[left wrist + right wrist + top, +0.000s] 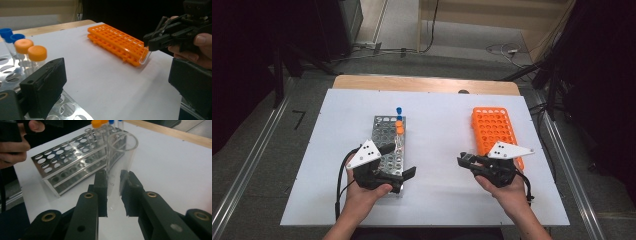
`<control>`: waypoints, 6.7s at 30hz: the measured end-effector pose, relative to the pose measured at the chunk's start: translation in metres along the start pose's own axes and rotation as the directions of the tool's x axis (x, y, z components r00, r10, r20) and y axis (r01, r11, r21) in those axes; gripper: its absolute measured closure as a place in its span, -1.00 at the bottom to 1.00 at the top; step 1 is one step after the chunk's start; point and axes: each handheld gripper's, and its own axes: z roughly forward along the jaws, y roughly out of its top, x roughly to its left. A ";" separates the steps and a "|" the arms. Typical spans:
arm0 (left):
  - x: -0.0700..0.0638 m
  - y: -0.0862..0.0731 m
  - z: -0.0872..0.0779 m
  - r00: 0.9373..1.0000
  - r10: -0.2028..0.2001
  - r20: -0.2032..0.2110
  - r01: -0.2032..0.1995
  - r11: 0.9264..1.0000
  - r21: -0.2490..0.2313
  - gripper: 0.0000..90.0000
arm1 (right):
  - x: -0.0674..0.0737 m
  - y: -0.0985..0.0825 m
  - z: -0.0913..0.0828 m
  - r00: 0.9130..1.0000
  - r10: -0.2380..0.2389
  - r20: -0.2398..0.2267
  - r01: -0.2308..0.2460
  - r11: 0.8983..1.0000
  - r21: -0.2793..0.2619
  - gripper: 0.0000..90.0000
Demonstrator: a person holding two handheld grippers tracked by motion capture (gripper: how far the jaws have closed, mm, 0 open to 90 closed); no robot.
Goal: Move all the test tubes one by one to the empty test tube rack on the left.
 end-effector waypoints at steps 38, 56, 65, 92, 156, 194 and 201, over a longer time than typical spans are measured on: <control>-0.042 0.007 0.033 0.963 0.118 0.242 -0.135 0.989 0.054 0.63 | 0.066 0.008 0.044 0.980 -0.104 -0.170 0.124 0.986 0.111 0.63; -0.045 0.009 0.031 0.969 0.152 0.194 -0.163 0.986 0.040 0.70 | 0.063 0.008 0.043 0.980 -0.079 -0.181 0.100 0.989 0.106 0.40; -0.032 0.016 0.022 0.978 0.130 0.164 -0.132 0.991 0.004 0.70 | 0.051 0.006 0.039 0.987 -0.046 -0.156 0.059 0.995 0.078 -0.55; 0.039 0.033 -0.004 0.998 0.027 -0.054 -0.032 0.996 -0.086 0.70 | -0.009 -0.032 -0.027 0.999 0.037 0.008 -0.038 0.999 0.009 -1.00; 0.045 -0.001 0.020 0.974 0.058 -0.220 -0.034 0.993 0.112 0.47 | -0.041 -0.060 -0.059 0.986 0.113 0.119 -0.114 0.993 -0.002 -1.00; 0.038 -0.001 -0.007 0.999 0.010 -0.042 -0.008 1.000 0.029 -1.00 | -0.041 -0.057 -0.061 0.987 0.125 0.100 -0.123 0.992 -0.020 -1.00; 0.036 -0.009 -0.024 0.998 0.014 -0.057 -0.012 1.000 0.029 -1.00 | -0.042 -0.058 -0.062 0.986 0.124 0.108 -0.122 0.992 -0.020 -1.00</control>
